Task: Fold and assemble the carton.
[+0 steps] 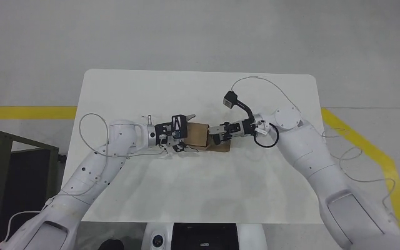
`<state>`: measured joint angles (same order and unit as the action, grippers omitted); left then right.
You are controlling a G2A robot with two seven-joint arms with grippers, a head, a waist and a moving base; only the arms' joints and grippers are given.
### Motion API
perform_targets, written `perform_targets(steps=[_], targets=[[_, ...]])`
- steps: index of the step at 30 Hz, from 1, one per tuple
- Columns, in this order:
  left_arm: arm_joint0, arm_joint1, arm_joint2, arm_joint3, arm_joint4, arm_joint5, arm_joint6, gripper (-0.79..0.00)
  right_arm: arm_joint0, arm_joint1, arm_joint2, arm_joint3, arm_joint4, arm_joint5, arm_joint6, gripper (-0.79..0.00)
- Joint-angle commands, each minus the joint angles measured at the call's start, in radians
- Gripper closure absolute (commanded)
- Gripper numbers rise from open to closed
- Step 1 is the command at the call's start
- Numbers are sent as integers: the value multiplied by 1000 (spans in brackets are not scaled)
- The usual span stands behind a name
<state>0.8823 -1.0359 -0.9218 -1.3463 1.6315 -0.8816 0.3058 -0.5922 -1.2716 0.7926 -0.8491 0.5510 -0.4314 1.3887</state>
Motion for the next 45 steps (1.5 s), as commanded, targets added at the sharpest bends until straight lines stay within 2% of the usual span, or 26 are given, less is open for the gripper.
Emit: perform_targets(steps=[1, 11, 23, 45], targets=[[0, 0, 0, -1, 0, 0, -1, -785, -2, -2, -1, 13, 13, -7, -7, -785], [5, 0, -5, -6, -2, 0, -5, -785, -16, -21, -7, 37, 47, -37, -56, -785], [12, 1, -12, -14, -3, 4, -16, -785, -26, -51, -25, 39, 50, -18, -123, -785], [17, -1, -16, -13, -18, 1, -33, -785, -17, -92, -31, 91, 52, -23, -122, -785]])
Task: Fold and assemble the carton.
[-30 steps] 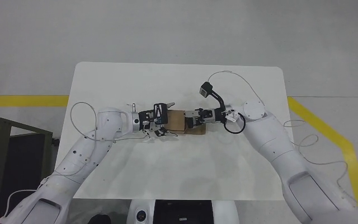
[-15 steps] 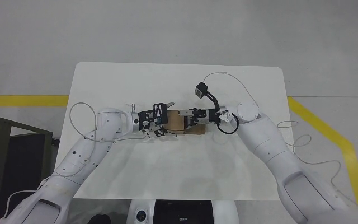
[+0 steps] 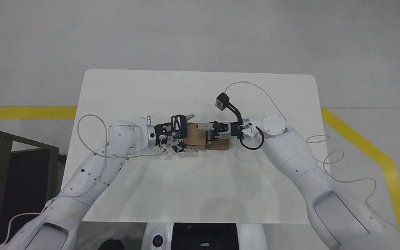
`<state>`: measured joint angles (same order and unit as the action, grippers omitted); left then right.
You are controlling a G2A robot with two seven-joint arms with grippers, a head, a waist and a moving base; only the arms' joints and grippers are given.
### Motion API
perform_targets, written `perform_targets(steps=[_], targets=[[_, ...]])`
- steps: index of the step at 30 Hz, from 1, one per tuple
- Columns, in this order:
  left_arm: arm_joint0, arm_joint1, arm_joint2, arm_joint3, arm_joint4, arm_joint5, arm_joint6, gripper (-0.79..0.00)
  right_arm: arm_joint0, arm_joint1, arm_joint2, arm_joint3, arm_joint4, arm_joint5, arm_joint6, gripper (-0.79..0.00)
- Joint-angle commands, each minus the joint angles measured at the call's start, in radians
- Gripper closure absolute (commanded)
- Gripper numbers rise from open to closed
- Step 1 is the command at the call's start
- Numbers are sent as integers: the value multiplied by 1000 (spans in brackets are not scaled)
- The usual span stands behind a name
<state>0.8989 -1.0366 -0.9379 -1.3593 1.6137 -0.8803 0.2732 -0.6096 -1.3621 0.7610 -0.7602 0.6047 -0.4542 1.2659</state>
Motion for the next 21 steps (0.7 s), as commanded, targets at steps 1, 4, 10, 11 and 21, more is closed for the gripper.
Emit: perform_targets(steps=[1, 4, 10, 11, 21], targets=[[0, 0, 0, 0, 0, 0, -1, -785, 1, -2, 1, 4, -3, 0, 1, -785], [0, 0, 0, -1, 1, -2, 0, -785, 2, -5, 4, 10, -7, -3, -1, -785], [1, 0, 0, -2, 7, 0, 0, -785, 7, -4, 20, 19, -16, -7, 8, -785], [1, 0, 0, -3, 9, -1, -1, -785, 9, -2, 27, 24, -20, -9, 9, -785], [4, 1, -6, 3, 9, 1, -1, -785, -4, 59, 133, -22, -110, 13, 34, -785]])
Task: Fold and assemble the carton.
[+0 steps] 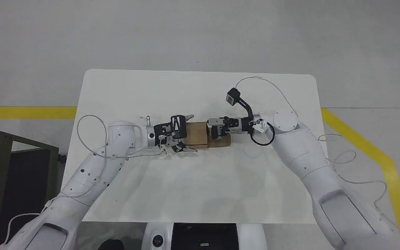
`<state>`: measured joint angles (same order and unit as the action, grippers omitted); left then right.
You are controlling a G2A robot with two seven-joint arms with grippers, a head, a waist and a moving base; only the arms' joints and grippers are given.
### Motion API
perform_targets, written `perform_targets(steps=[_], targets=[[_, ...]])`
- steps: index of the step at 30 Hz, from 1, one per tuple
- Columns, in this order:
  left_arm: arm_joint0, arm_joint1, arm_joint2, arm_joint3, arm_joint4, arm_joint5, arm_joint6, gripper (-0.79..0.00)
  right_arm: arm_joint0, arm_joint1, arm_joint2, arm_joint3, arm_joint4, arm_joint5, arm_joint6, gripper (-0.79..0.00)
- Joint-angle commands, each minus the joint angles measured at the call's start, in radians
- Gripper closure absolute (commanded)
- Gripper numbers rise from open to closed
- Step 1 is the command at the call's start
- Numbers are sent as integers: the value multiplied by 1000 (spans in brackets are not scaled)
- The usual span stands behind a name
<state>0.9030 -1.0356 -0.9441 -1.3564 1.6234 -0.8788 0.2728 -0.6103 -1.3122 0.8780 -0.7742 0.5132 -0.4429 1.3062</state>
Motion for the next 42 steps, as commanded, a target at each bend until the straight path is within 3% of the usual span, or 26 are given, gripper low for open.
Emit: perform_targets(steps=[1, 10, 17, 26, 42], targets=[[1, 0, 0, 0, 0, 0, -1, -785, -6, 19, 32, -16, -39, 5, -15, -785], [2, 1, -6, -1, -3, 0, -2, -785, -94, 100, 173, -141, -167, 63, -32, -785], [4, 1, -7, -3, 0, 1, 0, -785, -174, 126, 216, -214, -190, 101, -53, -785], [7, 1, -9, -9, -1, 0, 0, -785, -200, 118, 182, -220, -165, 99, -49, -785], [7, 2, -12, -14, 3, -5, 0, -785, -134, 79, 109, -102, -59, 45, 2, -785]])
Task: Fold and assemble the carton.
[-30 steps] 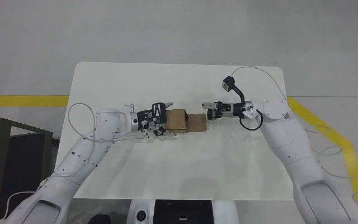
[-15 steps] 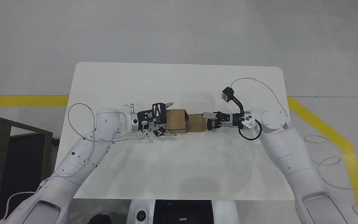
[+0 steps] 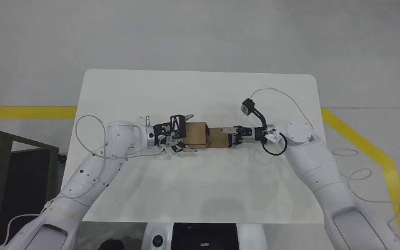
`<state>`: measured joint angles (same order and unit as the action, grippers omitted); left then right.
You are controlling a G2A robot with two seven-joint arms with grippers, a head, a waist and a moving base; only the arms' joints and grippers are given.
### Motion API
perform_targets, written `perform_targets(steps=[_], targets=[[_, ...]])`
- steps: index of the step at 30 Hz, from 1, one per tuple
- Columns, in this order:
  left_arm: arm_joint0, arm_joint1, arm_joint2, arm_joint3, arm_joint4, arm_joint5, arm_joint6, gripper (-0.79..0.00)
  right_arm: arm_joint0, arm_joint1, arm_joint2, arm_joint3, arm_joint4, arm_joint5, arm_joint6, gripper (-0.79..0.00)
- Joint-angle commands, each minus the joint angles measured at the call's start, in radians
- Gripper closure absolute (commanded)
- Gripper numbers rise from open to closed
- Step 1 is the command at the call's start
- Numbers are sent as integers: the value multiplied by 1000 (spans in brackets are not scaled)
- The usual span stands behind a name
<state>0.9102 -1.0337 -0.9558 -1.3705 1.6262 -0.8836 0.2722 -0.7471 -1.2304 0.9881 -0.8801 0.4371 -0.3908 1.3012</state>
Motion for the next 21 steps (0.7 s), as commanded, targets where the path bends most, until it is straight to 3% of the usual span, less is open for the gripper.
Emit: perform_targets(steps=[1, 5, 13, 21], targets=[[0, 0, 0, 0, 1, 0, 1, -785, 7, -4, -3, 10, 25, -13, 14, -785], [1, 0, 0, 1, 2, 0, 2, -785, 23, -10, -12, 39, 25, -25, 20, -785], [3, 1, -2, 0, 4, -2, 1, -785, 26, -26, -5, 58, 183, -45, 83, -785], [4, 2, -3, -2, 6, -5, 2, -785, 65, -27, -56, 65, 50, -51, 77, -785]])
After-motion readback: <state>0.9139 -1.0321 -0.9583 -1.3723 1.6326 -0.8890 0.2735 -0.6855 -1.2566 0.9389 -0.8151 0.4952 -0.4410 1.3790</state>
